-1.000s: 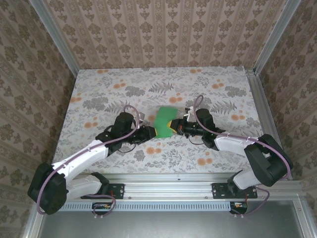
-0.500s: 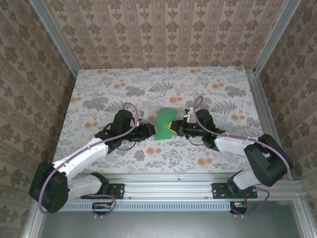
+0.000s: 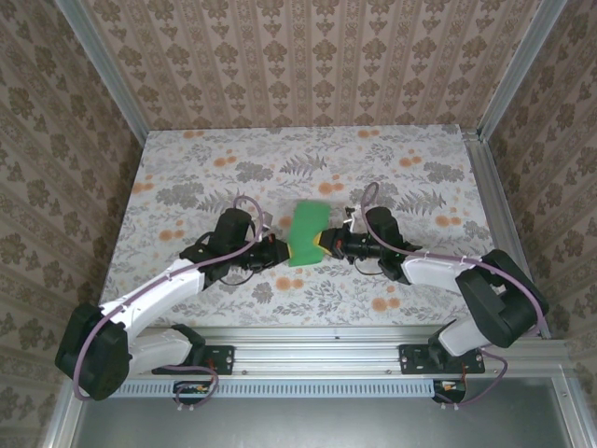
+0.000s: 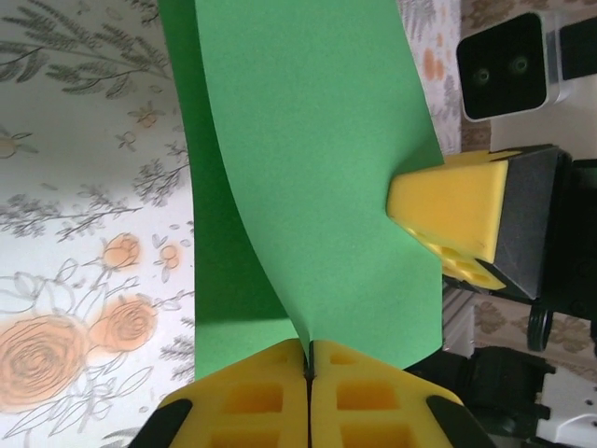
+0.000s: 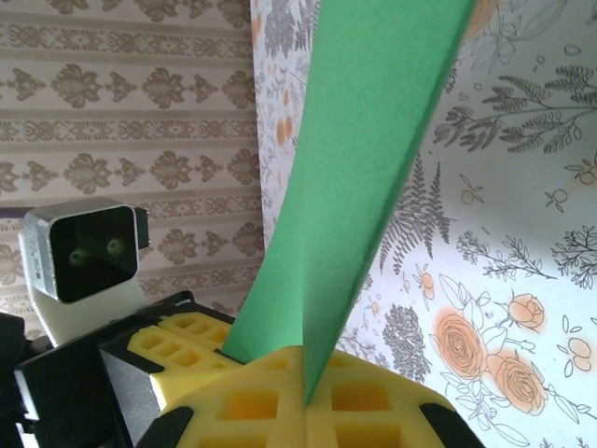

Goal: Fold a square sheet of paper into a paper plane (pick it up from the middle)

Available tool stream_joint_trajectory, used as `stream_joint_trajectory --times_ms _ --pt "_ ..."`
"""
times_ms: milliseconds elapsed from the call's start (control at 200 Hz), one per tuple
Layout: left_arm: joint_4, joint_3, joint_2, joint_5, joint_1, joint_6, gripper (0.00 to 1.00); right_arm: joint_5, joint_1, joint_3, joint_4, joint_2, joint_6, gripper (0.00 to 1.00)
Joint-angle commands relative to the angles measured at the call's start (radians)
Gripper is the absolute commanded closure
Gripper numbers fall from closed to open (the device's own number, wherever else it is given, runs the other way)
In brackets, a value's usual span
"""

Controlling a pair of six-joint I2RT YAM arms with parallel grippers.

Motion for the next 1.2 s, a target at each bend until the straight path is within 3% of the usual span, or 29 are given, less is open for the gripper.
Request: stream_joint_trajectory --times_ms 0,425,930,1195 --pt "-0.089 0.023 0.000 -0.022 -0.013 0.066 0.94 -0.016 0.017 0.006 0.042 0.055 -0.030 1.00" --pt "-0.102 0.018 0.145 -0.048 -0.048 0.130 0.94 0.017 0.050 0.011 -0.036 0.181 -0.096 0.88" --pt "-0.097 0.082 0.294 -0.038 -0.080 0.172 0.93 0.119 0.048 0.101 -0.629 0.040 -0.346 0.57" --pt "-0.128 0.102 0.309 -0.073 -0.107 0.188 0.93 0.194 0.035 0.128 -0.841 -0.050 -0.423 0.54"
